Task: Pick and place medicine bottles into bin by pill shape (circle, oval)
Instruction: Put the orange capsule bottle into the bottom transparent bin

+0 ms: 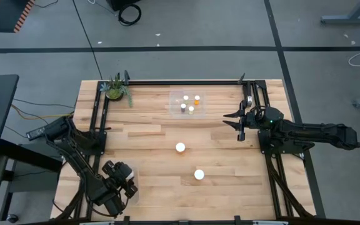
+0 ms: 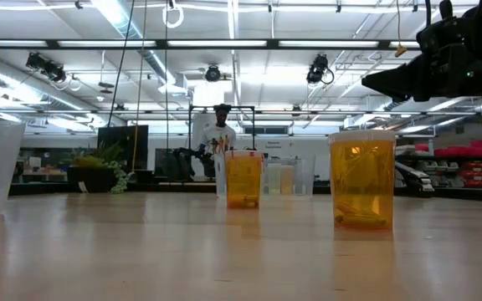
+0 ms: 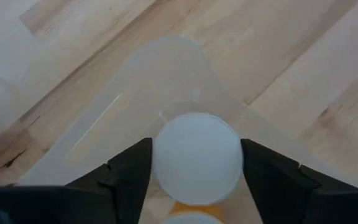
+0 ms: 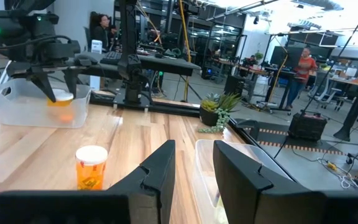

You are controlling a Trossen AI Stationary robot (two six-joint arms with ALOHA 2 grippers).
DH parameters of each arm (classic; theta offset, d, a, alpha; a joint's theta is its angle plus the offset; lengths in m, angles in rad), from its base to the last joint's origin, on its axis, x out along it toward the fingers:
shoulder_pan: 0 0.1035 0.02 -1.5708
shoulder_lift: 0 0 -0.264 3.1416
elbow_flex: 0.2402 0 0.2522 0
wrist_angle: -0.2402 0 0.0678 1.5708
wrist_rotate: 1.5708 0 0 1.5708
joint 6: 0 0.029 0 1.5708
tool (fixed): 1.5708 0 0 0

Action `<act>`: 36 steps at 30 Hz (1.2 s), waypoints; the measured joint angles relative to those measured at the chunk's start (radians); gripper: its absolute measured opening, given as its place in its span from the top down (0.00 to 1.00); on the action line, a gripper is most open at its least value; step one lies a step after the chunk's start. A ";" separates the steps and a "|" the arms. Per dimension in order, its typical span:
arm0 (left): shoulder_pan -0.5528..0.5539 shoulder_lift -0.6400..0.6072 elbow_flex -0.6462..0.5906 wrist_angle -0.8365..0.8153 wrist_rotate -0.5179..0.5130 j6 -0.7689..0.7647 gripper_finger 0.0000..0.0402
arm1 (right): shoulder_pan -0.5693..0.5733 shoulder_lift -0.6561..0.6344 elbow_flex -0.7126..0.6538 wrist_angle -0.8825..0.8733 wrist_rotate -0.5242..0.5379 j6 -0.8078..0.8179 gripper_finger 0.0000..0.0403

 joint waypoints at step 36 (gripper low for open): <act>0.354 0.000 0.172 0.231 0.018 0.800 0.39 | 0.000 0.000 0.000 0.000 0.000 0.000 0.71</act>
